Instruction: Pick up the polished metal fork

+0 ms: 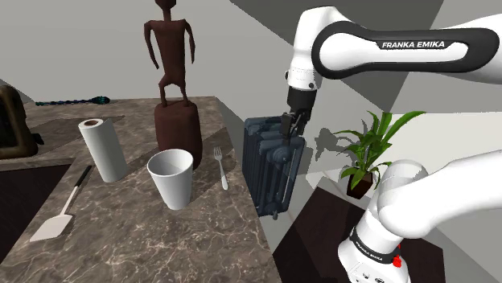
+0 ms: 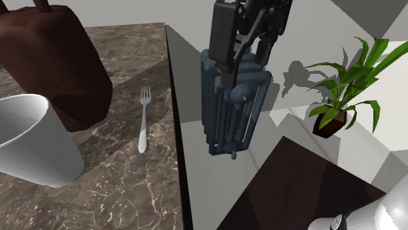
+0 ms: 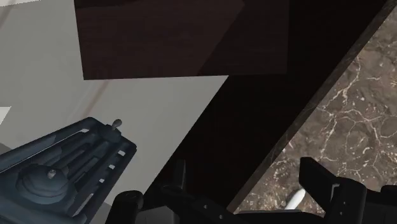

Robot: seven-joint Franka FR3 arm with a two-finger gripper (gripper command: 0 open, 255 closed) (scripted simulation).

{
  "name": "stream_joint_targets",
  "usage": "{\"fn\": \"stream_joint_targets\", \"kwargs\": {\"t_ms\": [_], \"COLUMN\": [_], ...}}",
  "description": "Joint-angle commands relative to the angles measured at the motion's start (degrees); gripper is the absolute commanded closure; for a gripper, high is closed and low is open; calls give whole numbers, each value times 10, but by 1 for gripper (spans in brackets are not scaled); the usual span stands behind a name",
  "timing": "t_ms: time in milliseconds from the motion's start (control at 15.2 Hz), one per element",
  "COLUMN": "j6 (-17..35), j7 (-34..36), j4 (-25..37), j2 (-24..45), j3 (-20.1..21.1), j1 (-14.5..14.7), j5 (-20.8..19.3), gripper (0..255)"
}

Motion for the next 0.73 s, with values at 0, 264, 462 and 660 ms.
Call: {"fn": "stream_joint_targets", "kwargs": {"t_ms": [0, 264, 462, 660], "j6": [0, 73, 123, 169], "j7": [0, 75, 132, 190], "j4": [0, 10, 28, 54], "j2": [0, 71, 131, 195], "j3": [0, 37, 63, 86], "j1": [0, -10, -20, -32], "j5": [0, 16, 20, 15], "gripper": [0, 0, 0, 0]}}
